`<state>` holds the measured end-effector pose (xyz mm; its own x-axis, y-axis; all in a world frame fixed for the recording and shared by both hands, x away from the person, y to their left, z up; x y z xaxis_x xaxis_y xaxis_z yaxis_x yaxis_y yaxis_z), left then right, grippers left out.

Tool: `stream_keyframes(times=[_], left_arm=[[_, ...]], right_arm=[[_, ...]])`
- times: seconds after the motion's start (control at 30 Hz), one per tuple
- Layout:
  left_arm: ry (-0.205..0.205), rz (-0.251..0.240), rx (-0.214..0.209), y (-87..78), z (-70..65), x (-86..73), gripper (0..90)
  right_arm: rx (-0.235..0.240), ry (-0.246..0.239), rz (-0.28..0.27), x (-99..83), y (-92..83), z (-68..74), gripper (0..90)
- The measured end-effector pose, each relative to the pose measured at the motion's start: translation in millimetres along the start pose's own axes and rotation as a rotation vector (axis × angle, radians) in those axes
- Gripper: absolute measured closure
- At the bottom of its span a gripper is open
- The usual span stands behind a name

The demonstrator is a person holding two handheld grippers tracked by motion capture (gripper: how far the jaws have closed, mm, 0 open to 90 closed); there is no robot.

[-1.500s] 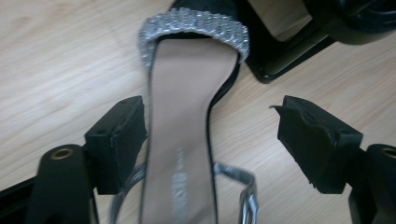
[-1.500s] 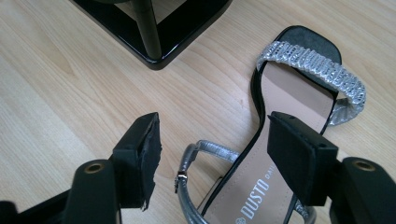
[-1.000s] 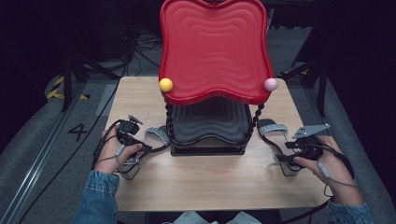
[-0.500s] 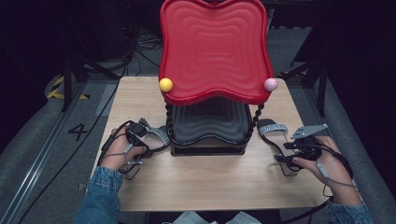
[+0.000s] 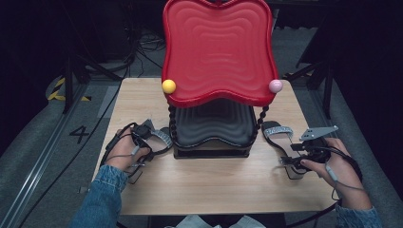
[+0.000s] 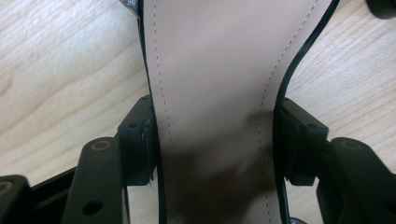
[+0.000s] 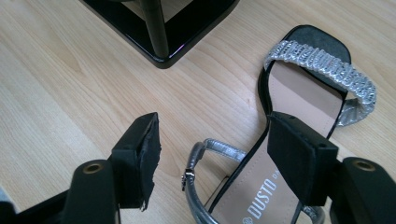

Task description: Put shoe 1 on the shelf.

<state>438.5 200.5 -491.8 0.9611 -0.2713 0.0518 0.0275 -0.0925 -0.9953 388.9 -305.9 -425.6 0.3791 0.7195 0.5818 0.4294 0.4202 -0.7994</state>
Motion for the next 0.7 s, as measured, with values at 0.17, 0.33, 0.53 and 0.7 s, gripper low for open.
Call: stream_keyframes(times=[0.17, 0.33, 0.53, 0.7], left_arm=[[-0.038, 0.02, -0.024, -11.4, -0.8, -5.3, 40.9], [-0.05, 0.015, -0.007, -25.0, -1.6, -8.4, 40.9], [-0.085, -0.012, -0.016, -46.9, -3.6, -10.4, 41.0], [-0.089, -0.031, -0.02, -65.9, -5.3, -9.9, 41.1]], right_arm=[[-0.006, -0.005, -0.009, 0.1, -2.5, -2.5, 34.9], [-0.006, -0.007, -0.014, 1.4, -4.2, -2.6, 34.8], [-0.007, -0.005, -0.027, 2.9, -8.3, -3.0, 34.7], [-0.012, -0.005, -0.033, 2.8, -10.4, -3.7, 34.6]])
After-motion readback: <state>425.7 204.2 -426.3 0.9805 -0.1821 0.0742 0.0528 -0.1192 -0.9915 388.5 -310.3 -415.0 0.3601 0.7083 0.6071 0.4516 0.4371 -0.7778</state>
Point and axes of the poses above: each handheld gripper's, and its own axes: y roughly forward along the jaws, x roughly out of its top, z roughly to its left, the point moved 6 cm from there along y, roughly forward along the jaws, and after that the axes turned 14 degrees about -y, right-handed, at the moved point
